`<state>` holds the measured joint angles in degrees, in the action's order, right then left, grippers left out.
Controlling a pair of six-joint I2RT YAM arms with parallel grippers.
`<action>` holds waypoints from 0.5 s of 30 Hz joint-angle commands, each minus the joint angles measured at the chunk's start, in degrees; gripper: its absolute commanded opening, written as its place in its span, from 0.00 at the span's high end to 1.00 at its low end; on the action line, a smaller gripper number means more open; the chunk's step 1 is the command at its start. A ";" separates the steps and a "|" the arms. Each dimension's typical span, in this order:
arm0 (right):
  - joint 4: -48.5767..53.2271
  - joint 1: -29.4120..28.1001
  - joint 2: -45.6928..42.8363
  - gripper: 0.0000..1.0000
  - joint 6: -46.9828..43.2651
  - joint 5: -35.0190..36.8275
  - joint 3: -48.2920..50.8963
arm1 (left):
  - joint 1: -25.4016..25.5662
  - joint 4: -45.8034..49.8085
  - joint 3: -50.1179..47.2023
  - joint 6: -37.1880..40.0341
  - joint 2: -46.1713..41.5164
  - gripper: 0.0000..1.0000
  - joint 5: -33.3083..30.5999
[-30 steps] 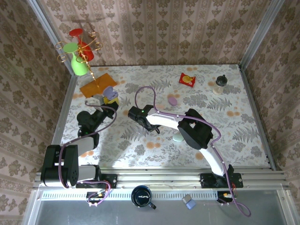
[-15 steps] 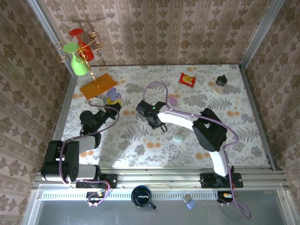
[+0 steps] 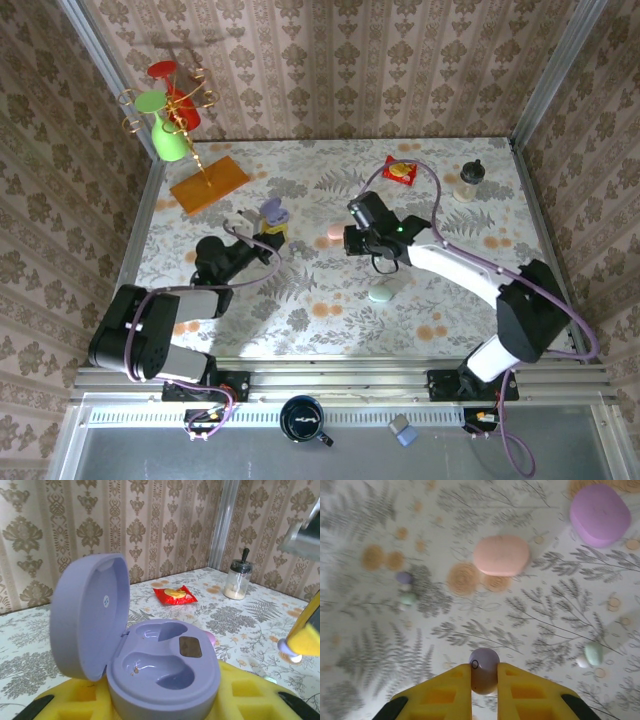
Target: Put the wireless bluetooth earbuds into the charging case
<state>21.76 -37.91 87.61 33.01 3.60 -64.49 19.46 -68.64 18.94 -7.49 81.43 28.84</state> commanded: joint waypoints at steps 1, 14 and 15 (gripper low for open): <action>-9.67 0.94 -4.96 0.83 4.10 -7.60 3.09 | 2.38 -0.95 2.44 4.64 1.20 0.77 -1.77; -20.44 2.05 -9.17 0.82 7.38 -16.65 4.72 | 11.64 5.46 9.05 13.94 5.91 0.77 -1.36; -20.77 2.05 -9.06 0.82 7.55 -16.77 4.62 | 12.32 6.18 9.53 14.67 6.14 0.76 -1.82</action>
<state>3.90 -35.99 79.53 39.27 -11.03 -59.57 30.48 -64.95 25.96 2.94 86.67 27.16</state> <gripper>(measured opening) 0.182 0.357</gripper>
